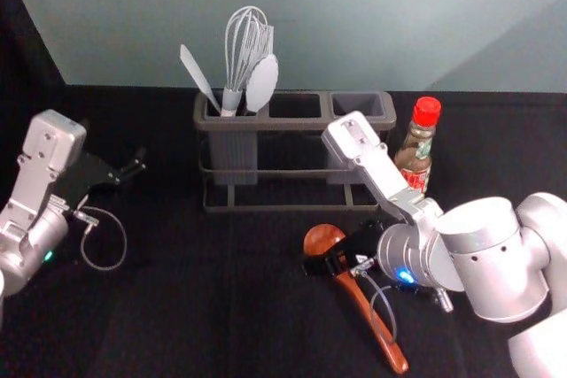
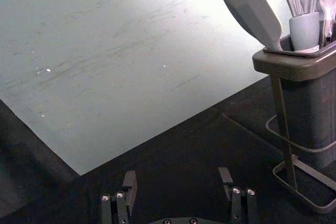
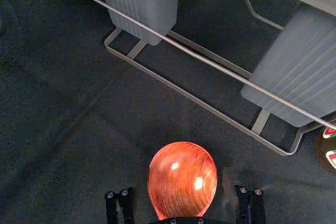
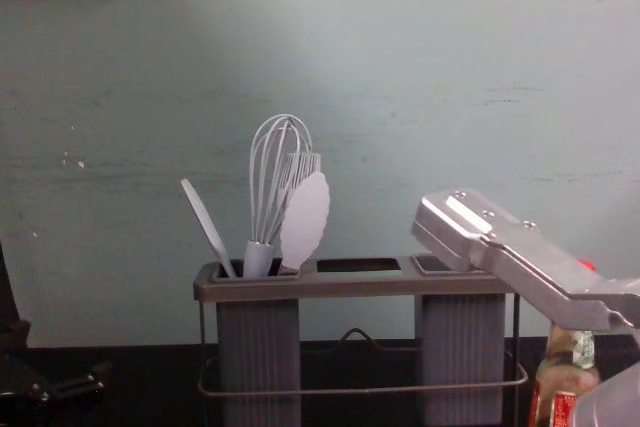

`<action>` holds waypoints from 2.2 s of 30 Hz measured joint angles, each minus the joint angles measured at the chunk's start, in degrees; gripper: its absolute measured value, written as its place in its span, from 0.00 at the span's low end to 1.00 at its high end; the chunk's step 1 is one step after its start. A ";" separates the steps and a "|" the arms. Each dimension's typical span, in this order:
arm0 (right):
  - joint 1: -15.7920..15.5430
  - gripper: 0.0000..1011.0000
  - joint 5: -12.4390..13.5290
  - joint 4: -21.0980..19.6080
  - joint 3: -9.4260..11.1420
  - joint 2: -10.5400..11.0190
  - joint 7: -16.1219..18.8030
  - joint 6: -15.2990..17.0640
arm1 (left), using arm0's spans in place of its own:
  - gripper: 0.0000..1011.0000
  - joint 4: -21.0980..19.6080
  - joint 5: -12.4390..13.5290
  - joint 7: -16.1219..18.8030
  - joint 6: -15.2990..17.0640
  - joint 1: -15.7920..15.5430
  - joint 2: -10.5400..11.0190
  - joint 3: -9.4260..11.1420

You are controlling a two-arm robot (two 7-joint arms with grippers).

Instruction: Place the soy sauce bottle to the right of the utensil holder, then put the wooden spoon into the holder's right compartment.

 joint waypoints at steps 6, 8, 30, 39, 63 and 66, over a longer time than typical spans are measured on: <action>0.50 0.99 -0.81 0.93 -0.03 -0.62 0.53 0.30 | 1.00 0.00 0.00 0.00 0.00 0.00 0.00 0.00; 0.55 0.99 -1.09 1.20 0.01 -0.84 0.67 0.31 | 1.00 0.00 0.01 0.00 0.00 0.00 0.00 0.00; 1.56 0.99 -4.16 2.92 0.44 -2.40 1.98 1.49 | 1.00 0.00 0.00 0.00 0.00 0.00 0.00 0.00; 1.77 0.99 -5.25 3.67 0.70 -3.28 2.61 1.62 | 1.00 0.00 0.01 0.00 0.00 0.00 0.00 0.00; 1.17 0.96 -8.17 4.30 1.53 -5.17 3.71 2.10 | 1.00 0.00 0.00 0.00 0.00 0.00 0.00 0.00; 0.99 0.92 -8.57 4.10 1.59 -5.22 3.83 2.05 | 1.00 0.00 0.01 0.00 0.00 0.00 0.00 0.00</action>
